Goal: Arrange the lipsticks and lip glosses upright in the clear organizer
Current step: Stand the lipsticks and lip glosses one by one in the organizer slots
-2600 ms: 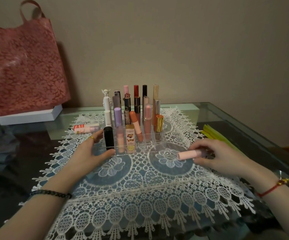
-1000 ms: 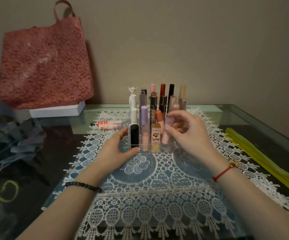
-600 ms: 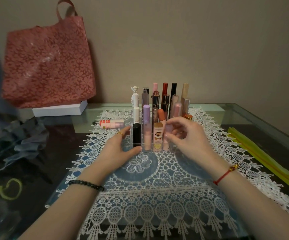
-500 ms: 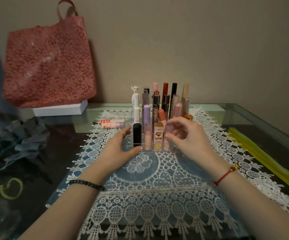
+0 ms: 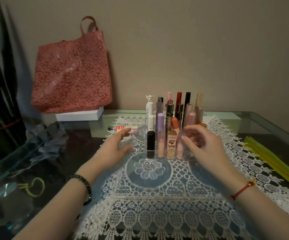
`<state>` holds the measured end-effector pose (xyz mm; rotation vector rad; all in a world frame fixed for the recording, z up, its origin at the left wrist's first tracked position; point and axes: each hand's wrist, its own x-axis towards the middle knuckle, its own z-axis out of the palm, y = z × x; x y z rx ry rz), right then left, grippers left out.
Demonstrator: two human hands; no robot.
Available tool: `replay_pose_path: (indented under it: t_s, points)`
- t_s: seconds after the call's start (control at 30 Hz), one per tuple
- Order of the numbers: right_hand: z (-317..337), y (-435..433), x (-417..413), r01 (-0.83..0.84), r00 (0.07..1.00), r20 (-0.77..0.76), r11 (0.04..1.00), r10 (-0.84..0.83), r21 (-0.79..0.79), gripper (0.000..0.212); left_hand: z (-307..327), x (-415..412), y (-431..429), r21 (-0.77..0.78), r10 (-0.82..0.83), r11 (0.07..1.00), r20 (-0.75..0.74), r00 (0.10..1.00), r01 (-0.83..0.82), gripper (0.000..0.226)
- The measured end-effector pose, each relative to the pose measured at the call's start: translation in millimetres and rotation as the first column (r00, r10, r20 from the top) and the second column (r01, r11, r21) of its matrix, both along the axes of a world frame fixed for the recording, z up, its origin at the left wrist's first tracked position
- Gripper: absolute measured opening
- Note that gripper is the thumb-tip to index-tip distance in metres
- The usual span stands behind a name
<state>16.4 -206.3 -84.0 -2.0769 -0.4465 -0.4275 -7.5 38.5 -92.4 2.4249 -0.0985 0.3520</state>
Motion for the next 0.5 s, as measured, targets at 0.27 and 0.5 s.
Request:
replay_pose_path:
  t_s: [0.27, 0.5]
  points:
    - [-2.7, -3.9, -3.1, 0.006, 1.000, 0.030, 0.999, -0.008, 0.050, 0.028, 16.2, 58.5, 48.2, 0.293, 0.168, 0.943, -0.002, 0.986, -0.160, 0.043]
    - [-5.8, -3.9, -0.1, 0.016, 0.997, 0.073, 1.000, -0.015, -0.014, 0.018, 11.9, 94.7, 45.1, 0.373, 0.091, 0.927, -0.137, 0.986, -0.034, 0.044]
